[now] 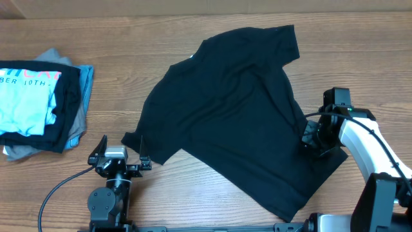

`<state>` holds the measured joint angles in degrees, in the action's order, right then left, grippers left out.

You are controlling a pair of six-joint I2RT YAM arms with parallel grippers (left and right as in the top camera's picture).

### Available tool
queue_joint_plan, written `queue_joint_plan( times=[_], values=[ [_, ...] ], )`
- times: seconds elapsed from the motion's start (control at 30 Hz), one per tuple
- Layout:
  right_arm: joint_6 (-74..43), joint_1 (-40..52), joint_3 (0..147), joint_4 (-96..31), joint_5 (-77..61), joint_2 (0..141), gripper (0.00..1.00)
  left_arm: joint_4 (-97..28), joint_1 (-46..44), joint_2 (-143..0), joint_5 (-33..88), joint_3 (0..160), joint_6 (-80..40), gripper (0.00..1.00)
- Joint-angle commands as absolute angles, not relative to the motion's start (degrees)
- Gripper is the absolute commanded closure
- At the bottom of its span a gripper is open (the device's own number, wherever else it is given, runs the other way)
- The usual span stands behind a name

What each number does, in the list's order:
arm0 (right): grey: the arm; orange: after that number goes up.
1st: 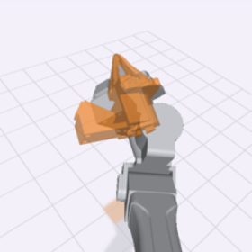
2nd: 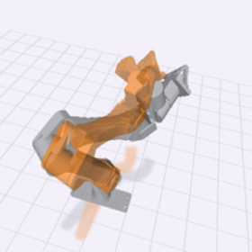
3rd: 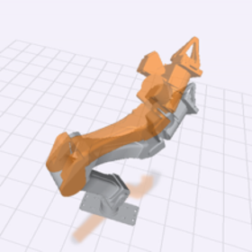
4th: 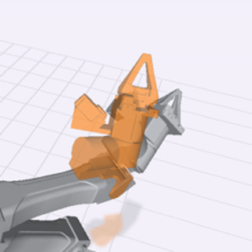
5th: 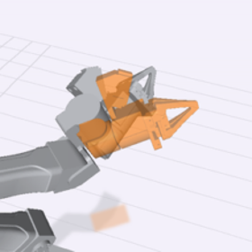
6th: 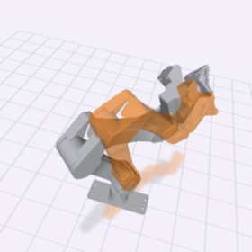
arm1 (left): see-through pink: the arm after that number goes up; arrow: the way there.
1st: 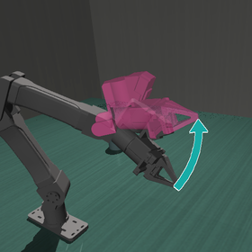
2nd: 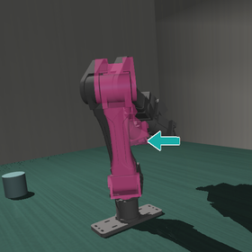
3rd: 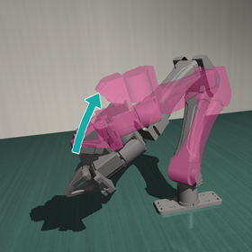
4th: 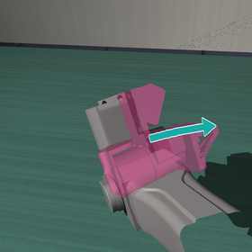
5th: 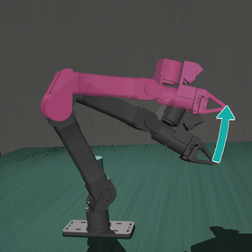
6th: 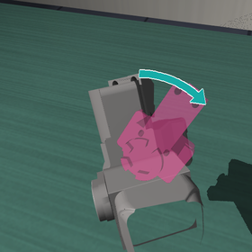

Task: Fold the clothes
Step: 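Grasp the t-shirt's lower right edge with the right gripper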

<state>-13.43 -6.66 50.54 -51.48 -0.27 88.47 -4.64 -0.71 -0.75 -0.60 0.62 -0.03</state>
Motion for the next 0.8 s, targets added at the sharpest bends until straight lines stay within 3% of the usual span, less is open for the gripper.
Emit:
queue_joint_plan(
  times=[0.0,0.33,0.5,0.77],
  values=[
    [-12.99,-6.44,48.62,-49.17,-1.02,88.79,0.53,-4.47,-0.36,-0.25,-0.10,0.36,-0.62,0.00],
    [-11.49,-6.44,44.31,-43.31,-0.99,88.79,0.49,-4.47,-0.36,-0.25,-0.10,0.36,-0.62,0.00],
    [-11.49,-6.44,44.31,-42.81,-0.56,88.79,0.55,-4.47,-0.36,-0.25,-0.10,0.36,-0.60,0.00],
    [-11.51,-6.44,44.31,-42.57,0.05,88.79,0.39,-4.47,-0.36,-0.25,-0.10,0.36,-0.62,0.00]
  ],
)
